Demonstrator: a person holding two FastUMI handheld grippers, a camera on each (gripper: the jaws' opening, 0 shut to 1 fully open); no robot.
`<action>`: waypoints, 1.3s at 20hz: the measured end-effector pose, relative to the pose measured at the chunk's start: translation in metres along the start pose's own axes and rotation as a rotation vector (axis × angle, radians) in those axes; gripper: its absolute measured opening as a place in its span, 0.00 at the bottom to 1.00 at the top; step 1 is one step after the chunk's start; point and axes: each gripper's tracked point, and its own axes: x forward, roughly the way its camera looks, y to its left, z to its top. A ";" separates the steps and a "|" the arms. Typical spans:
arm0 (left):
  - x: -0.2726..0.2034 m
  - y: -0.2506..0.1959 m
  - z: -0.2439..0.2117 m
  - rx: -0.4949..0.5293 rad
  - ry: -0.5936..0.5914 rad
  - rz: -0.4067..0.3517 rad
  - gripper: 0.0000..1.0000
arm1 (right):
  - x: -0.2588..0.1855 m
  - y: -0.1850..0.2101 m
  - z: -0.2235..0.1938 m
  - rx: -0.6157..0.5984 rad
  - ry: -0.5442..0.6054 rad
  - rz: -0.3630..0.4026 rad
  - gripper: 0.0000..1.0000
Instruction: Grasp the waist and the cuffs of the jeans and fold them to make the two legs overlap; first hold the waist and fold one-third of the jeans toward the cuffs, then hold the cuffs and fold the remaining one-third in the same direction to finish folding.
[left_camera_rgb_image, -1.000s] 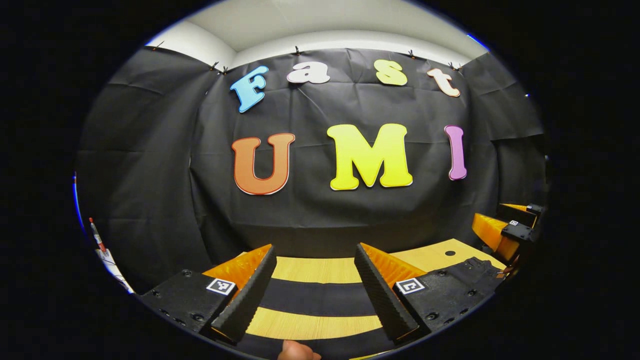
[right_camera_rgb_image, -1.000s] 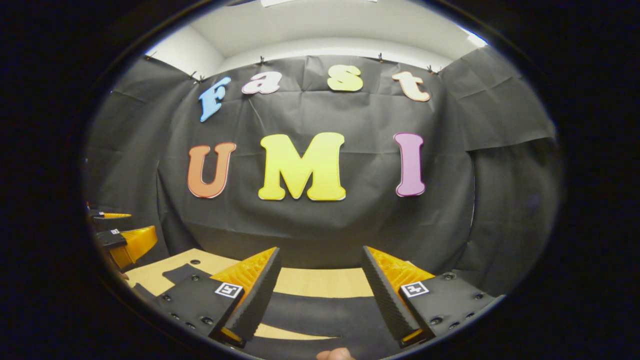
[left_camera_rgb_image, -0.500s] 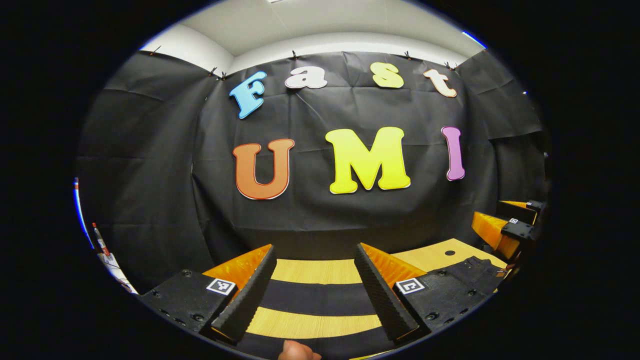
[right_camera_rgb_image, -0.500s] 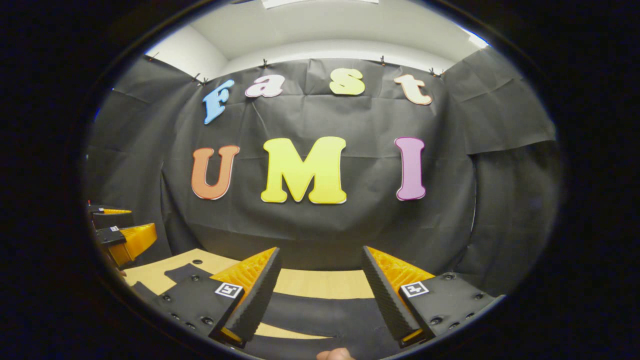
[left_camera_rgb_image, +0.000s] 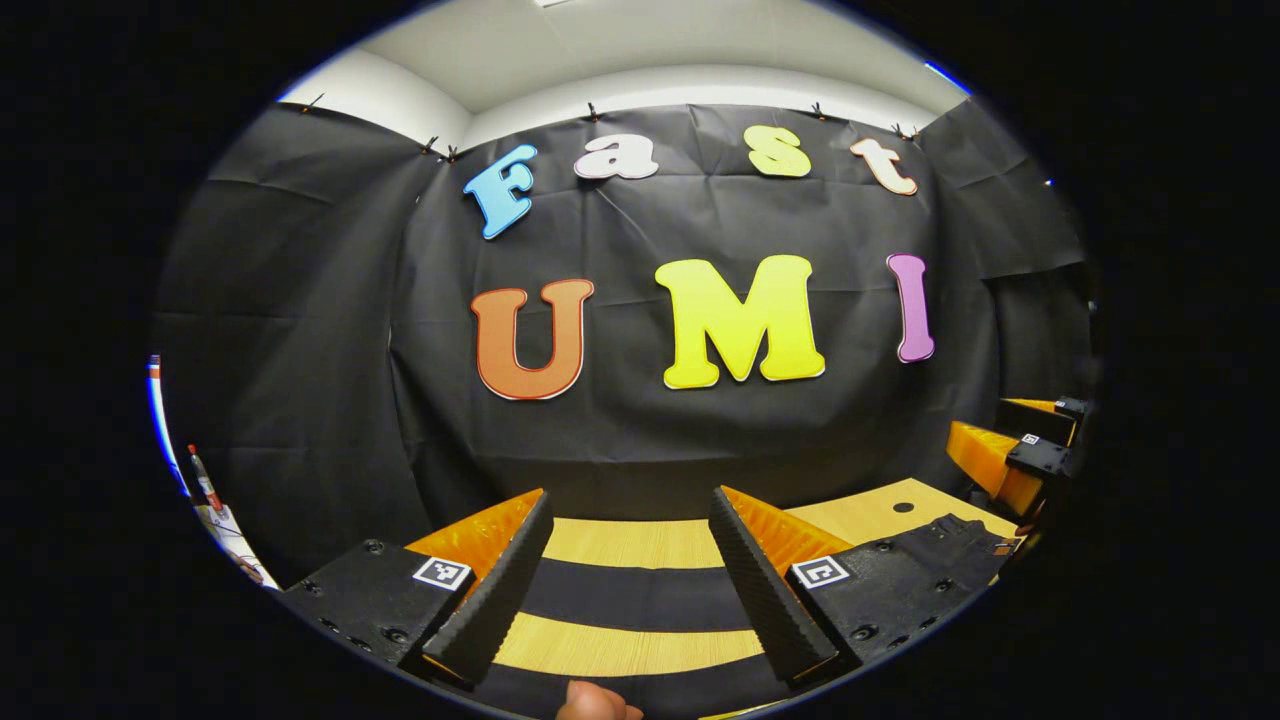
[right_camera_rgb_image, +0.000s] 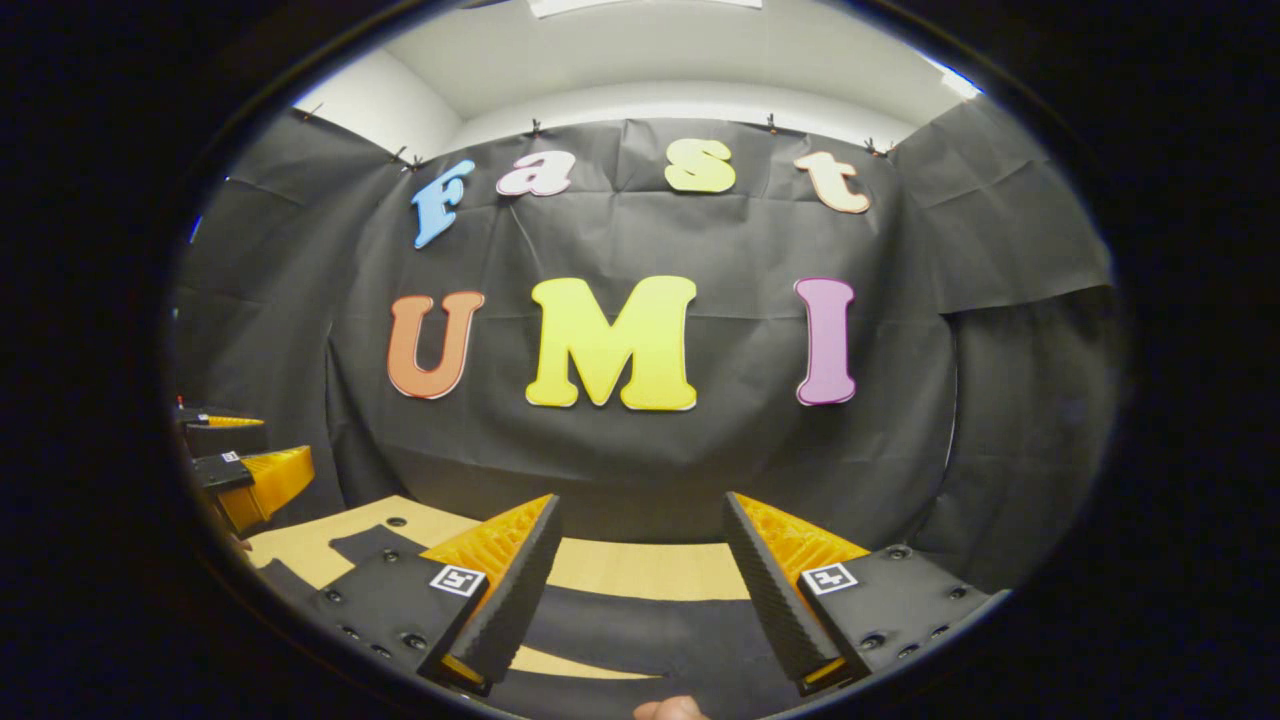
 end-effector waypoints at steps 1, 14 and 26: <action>-0.001 0.000 -0.001 -0.003 0.006 0.001 1.00 | 0.000 0.000 0.000 0.001 0.003 0.003 0.96; -0.105 0.123 -0.192 -0.659 0.660 0.371 0.99 | 0.000 -0.001 -0.027 0.001 0.082 0.034 0.99; -0.166 0.162 -0.259 -1.217 0.907 0.753 0.99 | -0.006 -0.036 -0.054 -0.027 0.176 -0.028 0.96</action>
